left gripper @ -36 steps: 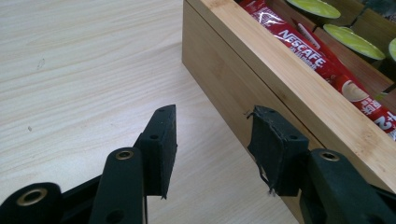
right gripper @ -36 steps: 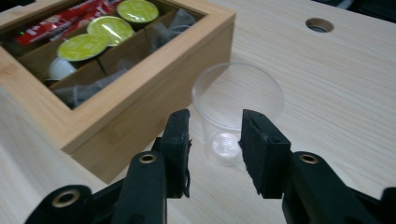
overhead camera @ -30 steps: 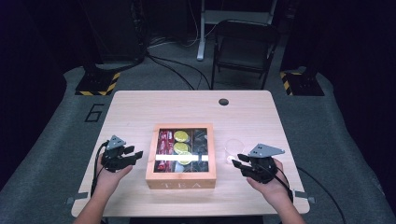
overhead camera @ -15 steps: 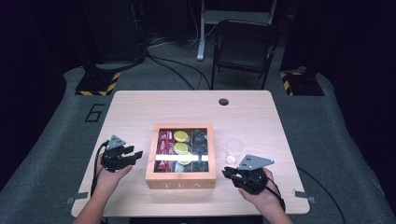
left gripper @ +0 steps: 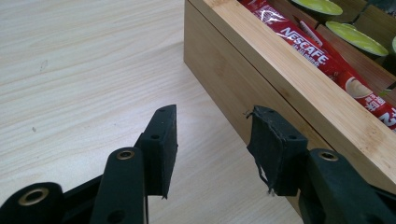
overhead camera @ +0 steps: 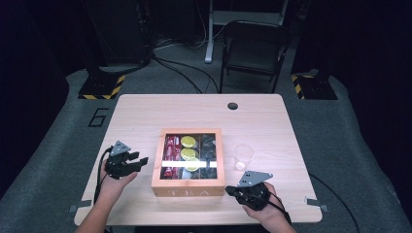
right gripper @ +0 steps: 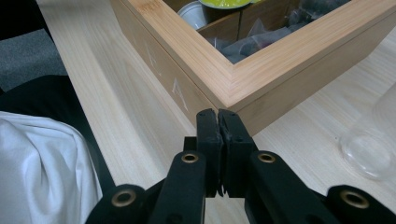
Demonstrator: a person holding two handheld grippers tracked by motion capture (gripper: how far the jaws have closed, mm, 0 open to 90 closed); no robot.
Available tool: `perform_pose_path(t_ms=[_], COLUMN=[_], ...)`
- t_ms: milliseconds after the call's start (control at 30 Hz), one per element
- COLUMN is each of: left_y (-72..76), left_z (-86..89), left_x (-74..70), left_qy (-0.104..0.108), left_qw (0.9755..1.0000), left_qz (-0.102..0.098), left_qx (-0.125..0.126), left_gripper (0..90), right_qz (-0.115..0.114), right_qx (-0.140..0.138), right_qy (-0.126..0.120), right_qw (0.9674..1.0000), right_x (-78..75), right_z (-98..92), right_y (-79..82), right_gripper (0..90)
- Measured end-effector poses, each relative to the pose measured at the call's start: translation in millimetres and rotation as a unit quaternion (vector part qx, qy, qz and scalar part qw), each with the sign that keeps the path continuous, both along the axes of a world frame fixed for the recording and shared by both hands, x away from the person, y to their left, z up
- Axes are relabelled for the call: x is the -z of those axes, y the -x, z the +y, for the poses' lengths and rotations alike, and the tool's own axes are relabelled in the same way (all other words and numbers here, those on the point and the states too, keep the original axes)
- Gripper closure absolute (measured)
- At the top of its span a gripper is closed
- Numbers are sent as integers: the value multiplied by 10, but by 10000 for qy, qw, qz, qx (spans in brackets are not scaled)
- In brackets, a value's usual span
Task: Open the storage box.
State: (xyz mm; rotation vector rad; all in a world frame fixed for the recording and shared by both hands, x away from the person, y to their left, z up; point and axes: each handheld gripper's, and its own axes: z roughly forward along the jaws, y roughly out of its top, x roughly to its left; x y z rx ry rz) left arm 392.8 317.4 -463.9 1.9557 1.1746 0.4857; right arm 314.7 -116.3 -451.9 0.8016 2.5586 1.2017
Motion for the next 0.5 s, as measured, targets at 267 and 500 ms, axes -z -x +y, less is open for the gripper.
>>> perform_pose_path(t_ms=[267, 500], left_y=[-1, 1], left_z=[-12, -10], left_x=[10, 10], left_qy=[-1, 1], left_qw=[10000, 10000], left_qz=[-47, -15], left_qx=[-4, 8], left_gripper=[512, 512], right_qz=[33, 99], right_qx=[22, 93], right_qy=[78, 90], right_qw=[10000, 9999], right_x=[74, 101], right_z=[24, 15], right_y=[-40, -82], right_gripper=[879, 894])
